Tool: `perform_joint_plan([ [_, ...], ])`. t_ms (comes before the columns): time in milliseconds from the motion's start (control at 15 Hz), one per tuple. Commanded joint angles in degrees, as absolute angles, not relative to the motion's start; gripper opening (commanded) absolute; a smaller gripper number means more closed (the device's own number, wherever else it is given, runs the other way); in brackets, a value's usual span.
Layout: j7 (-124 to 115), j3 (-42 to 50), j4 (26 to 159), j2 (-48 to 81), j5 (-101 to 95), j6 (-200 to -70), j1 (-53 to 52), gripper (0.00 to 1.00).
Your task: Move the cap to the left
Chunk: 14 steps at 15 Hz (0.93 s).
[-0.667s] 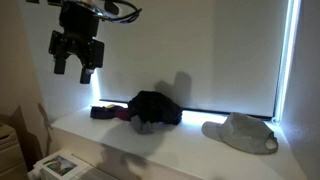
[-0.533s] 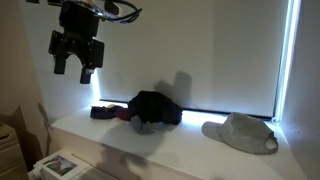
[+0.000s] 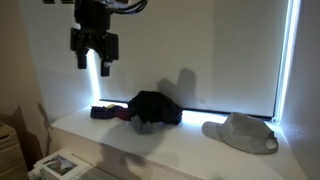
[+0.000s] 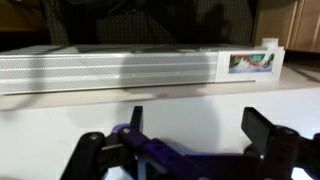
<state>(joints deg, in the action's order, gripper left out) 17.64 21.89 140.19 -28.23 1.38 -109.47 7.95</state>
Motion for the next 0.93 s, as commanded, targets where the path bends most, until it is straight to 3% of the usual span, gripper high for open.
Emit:
perform_joint_plan([
  [0, 17.89, 24.67, 133.3, -24.84, 4.7, -113.0, 11.86, 1.0],
  [533, 13.81, 31.11, 125.96, -17.17, 14.79, -133.51, 14.78, 1.0],
  [867, 11.26, 29.84, 126.83, -19.05, 14.26, -134.26, 15.46, 1.0],
])
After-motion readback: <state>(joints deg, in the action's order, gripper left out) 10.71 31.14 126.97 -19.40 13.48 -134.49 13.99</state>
